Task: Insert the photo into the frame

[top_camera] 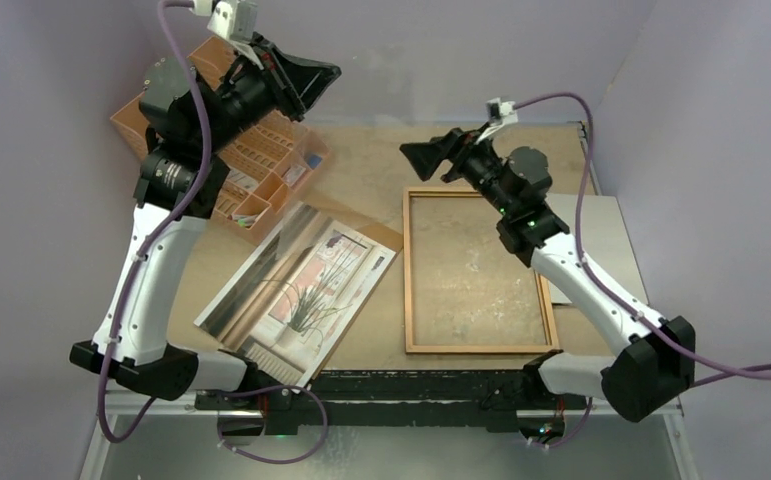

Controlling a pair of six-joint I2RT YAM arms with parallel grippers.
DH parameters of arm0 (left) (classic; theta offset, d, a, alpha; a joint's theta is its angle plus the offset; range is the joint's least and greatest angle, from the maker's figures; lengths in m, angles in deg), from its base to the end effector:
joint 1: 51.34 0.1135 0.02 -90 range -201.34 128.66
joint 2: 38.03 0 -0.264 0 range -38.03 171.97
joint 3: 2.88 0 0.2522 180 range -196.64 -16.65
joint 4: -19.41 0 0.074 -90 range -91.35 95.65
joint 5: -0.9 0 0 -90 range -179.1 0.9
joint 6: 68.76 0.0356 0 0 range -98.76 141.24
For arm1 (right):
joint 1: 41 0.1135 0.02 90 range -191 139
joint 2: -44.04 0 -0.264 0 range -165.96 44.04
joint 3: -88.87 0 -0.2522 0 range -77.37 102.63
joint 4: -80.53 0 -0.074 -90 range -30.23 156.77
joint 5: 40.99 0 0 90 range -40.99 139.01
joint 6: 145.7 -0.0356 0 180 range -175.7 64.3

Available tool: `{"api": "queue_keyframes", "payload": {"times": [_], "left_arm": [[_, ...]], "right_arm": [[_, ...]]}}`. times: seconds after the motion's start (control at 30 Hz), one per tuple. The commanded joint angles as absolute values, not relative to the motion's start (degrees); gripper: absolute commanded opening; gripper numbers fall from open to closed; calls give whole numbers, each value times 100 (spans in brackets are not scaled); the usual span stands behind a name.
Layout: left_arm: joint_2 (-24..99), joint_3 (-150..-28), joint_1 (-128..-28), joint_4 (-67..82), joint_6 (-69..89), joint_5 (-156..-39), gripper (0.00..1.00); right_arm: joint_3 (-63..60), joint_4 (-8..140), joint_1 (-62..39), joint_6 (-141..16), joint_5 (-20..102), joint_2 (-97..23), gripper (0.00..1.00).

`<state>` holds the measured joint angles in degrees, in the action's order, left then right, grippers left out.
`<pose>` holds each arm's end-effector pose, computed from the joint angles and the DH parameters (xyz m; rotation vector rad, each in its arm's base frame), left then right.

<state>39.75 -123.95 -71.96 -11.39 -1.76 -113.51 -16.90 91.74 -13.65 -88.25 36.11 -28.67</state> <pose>0.2303 -0.1024 0.5675 0.3444 1.3928 -0.9194 0.2625 0.1447 0.3962 -0.1359 1.4241 1.0235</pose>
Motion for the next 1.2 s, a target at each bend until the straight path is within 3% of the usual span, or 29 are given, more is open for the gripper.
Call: {"api": "queue_keyframes", "payload": {"times": [0.0,0.13,0.37,0.63,0.87,1.17], "left_arm": [[3711,-12763,-7173,-116,-659,-12168,0],[3461,-12769,-7173,61,-640,-12250,0],[3238,-12719,-7173,470,-817,-12440,0],[3061,-12656,-7173,914,-988,-12684,0],[3070,-12677,-7173,743,-939,-12503,0],[2909,-12385,-7173,659,-784,-12358,0]], "right_arm": [[-1490,9695,-1782,-8661,3968,-2526,99],[-1919,10551,-2474,-8882,3222,-2182,99],[-1579,11626,-2729,-8598,-415,-2343,99],[-1471,12007,-2725,-8979,-934,-2552,97],[-1577,12920,-2730,-9437,-2145,-2394,50],[-1260,12161,-2734,-9255,-2331,-2294,35]]}}
